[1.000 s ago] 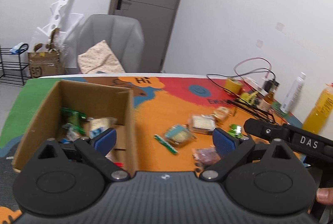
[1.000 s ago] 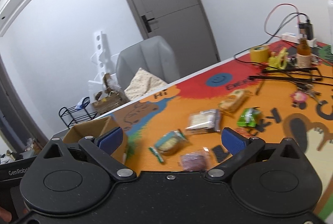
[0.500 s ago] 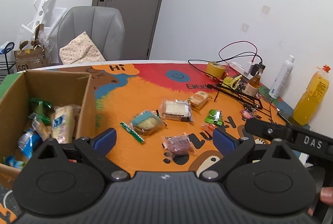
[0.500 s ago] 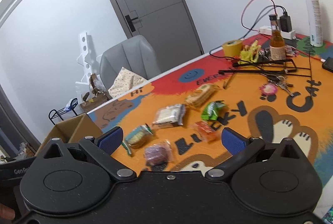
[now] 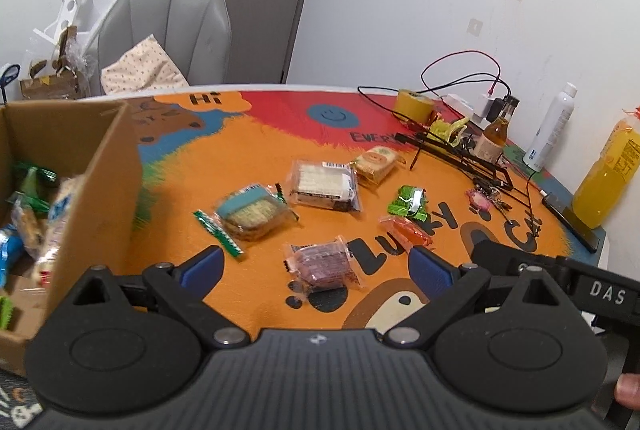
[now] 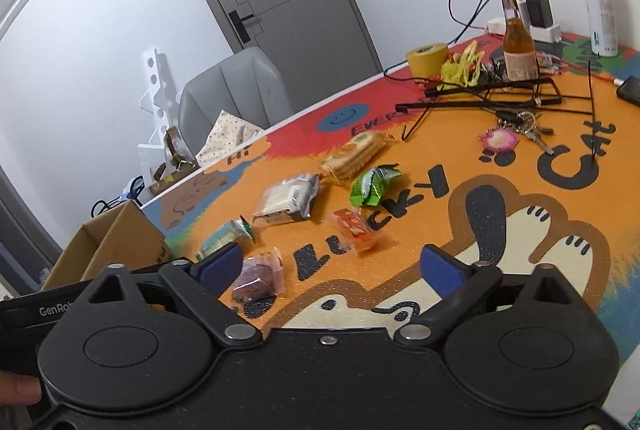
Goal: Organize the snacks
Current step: 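Grasp the purple-wrapped cake with the left gripper while the right gripper grasps the red candy pack, then lift the purple cake and red candy pack over the box with both grippers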
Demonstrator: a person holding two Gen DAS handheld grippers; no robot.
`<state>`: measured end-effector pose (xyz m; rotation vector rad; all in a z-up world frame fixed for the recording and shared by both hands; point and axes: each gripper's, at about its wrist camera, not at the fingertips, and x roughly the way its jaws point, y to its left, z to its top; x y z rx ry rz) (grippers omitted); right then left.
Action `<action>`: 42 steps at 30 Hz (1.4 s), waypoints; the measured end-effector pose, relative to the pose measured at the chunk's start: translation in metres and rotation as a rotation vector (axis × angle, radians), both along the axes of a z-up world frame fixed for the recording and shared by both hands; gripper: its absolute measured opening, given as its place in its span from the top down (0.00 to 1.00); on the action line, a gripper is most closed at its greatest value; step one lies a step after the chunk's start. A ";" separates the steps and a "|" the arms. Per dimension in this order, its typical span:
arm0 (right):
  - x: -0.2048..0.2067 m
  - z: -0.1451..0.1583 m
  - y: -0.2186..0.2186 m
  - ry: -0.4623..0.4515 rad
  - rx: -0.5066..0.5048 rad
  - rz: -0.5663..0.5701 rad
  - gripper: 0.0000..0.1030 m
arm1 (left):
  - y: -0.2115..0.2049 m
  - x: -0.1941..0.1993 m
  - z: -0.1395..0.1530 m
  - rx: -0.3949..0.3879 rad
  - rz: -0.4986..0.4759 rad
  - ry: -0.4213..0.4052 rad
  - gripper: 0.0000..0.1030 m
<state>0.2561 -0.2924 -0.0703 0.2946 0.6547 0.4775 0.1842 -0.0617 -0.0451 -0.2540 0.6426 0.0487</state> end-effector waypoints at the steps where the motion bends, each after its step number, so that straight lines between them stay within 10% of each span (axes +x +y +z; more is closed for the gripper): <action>1: 0.002 -0.002 0.000 0.000 -0.002 -0.004 0.10 | -0.001 0.004 -0.003 -0.003 -0.004 0.001 0.05; 15: 0.030 -0.020 -0.005 0.017 0.024 -0.060 0.19 | -0.012 0.054 -0.050 -0.004 -0.021 0.094 0.14; 25: 0.043 -0.028 0.004 0.032 0.035 -0.044 0.19 | -0.006 0.060 -0.052 -0.013 0.000 0.091 0.63; 42: 0.068 -0.035 0.034 0.030 -0.003 0.011 0.19 | 0.011 0.052 -0.029 -0.023 0.037 0.023 0.65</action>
